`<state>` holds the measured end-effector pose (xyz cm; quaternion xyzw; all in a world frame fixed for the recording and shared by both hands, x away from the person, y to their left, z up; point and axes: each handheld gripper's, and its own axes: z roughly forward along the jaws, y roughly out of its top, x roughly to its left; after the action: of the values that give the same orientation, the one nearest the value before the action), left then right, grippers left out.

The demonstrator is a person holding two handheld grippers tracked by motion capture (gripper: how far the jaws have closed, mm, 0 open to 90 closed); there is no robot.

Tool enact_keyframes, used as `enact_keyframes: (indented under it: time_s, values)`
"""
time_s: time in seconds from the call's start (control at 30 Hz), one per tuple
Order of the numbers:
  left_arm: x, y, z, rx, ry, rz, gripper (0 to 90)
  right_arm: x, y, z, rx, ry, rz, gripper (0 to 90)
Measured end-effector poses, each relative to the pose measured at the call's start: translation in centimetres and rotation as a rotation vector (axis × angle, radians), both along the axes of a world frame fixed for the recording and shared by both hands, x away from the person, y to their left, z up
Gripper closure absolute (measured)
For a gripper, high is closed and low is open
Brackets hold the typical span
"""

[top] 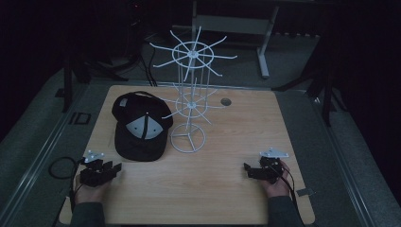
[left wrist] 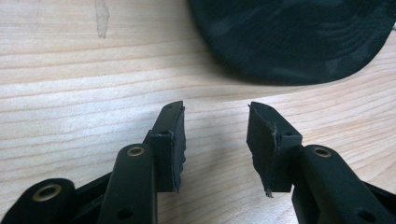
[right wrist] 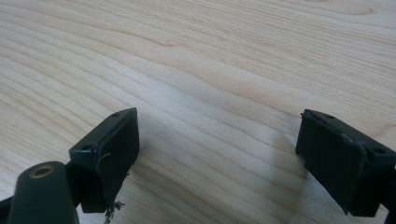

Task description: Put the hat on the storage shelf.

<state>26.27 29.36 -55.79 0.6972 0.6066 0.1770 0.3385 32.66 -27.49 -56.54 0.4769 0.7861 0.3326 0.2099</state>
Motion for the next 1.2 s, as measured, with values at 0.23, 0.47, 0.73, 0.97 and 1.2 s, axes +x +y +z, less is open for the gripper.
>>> enact_keyframes:
  time_s: [0.23, 0.47, 0.73, 0.97, 1.2]
  values:
    - [0.23, 0.11, -0.28, 0.009, 0.02, 0.006, 56.1, -0.02, -0.01, 0.0, -0.001, 0.0, 0.002, 13.2]
    - [0.36, 0.18, -0.29, 0.013, 0.018, 0.008, 55.9, -0.02, 0.0, 0.0, -0.001, 0.0, 0.002, 13.2]
    - [0.56, 0.3, -0.26, 0.008, 0.021, 0.005, 55.9, -0.02, 0.0, 0.0, 0.0, 0.0, 0.002, 13.2]
    - [0.62, 0.51, 0.18, -0.001, -0.004, 0.019, 52.5, -0.02, 0.0, 0.0, 0.0, 0.0, 0.002, 13.2]
    - [0.91, 0.63, 0.54, -0.012, -0.025, 0.03, 44.6, -0.02, -0.01, 0.0, 0.0, 0.0, 0.002, 13.2]
